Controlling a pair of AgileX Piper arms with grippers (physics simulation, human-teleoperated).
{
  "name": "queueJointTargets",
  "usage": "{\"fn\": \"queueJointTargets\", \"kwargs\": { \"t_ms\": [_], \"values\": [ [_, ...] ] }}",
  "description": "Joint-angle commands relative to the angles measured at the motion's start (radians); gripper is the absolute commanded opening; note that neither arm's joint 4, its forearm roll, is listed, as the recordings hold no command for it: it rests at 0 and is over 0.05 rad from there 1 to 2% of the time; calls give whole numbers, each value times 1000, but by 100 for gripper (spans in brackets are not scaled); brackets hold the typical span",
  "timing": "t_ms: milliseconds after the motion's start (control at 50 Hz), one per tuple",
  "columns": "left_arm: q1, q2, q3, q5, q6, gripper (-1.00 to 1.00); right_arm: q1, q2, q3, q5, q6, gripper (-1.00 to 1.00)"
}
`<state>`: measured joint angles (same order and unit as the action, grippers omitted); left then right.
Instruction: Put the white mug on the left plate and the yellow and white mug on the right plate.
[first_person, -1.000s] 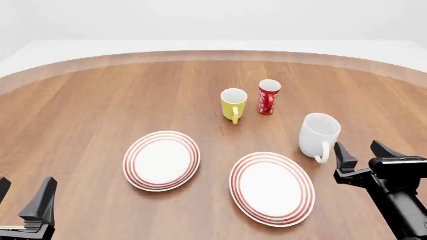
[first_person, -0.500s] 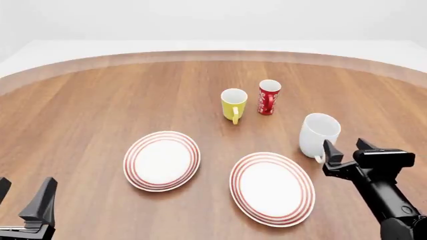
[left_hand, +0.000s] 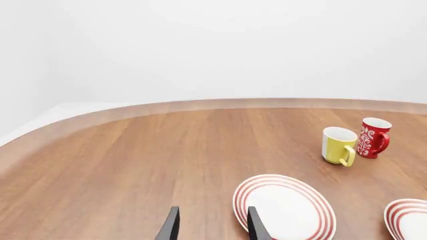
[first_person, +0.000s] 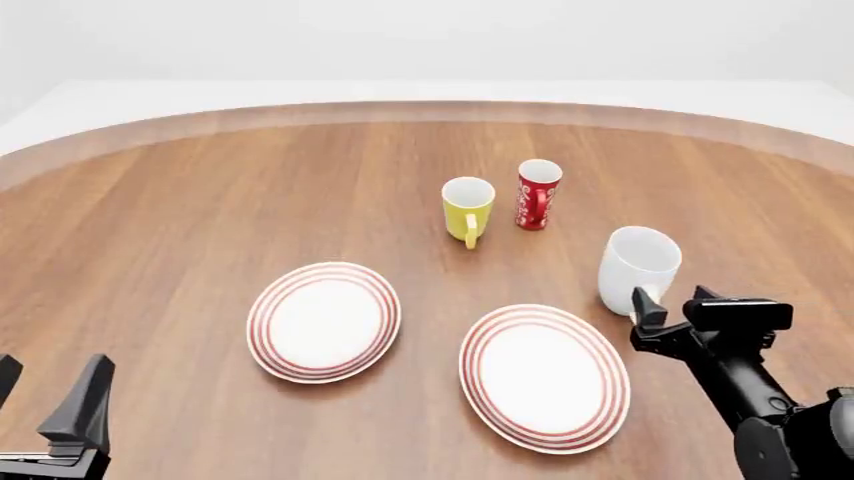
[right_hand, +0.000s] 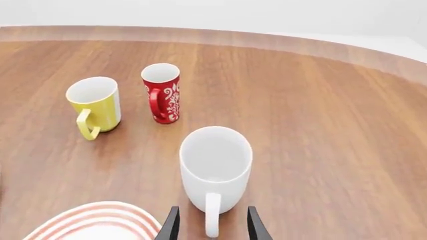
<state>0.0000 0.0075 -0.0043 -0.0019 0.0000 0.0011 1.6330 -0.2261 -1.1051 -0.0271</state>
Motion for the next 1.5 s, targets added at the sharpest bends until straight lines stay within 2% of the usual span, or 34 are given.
{"fn": "queueJointTargets", "kwargs": {
  "t_ms": [20, 500, 520, 880, 1040, 1260, 1500],
  "values": [
    [0, 0, 0, 0, 0, 100, 2, 71, -15, -29, 3, 100],
    [0, 0, 0, 0, 0, 100, -2, 165, -54, -37, 6, 100],
    [0, 0, 0, 0, 0, 100, -1, 163, -52, -38, 5, -100],
    [0, 0, 0, 0, 0, 100, -5, 68, -12, -31, 14, -100],
    [0, 0, 0, 0, 0, 100, 8, -35, 16, 4, 18, -100],
    [0, 0, 0, 0, 0, 100, 37, -199, 38, 98, 22, -100],
    [0, 0, 0, 0, 0, 100, 75, -298, 51, 156, 20, -100]
  ]
}}
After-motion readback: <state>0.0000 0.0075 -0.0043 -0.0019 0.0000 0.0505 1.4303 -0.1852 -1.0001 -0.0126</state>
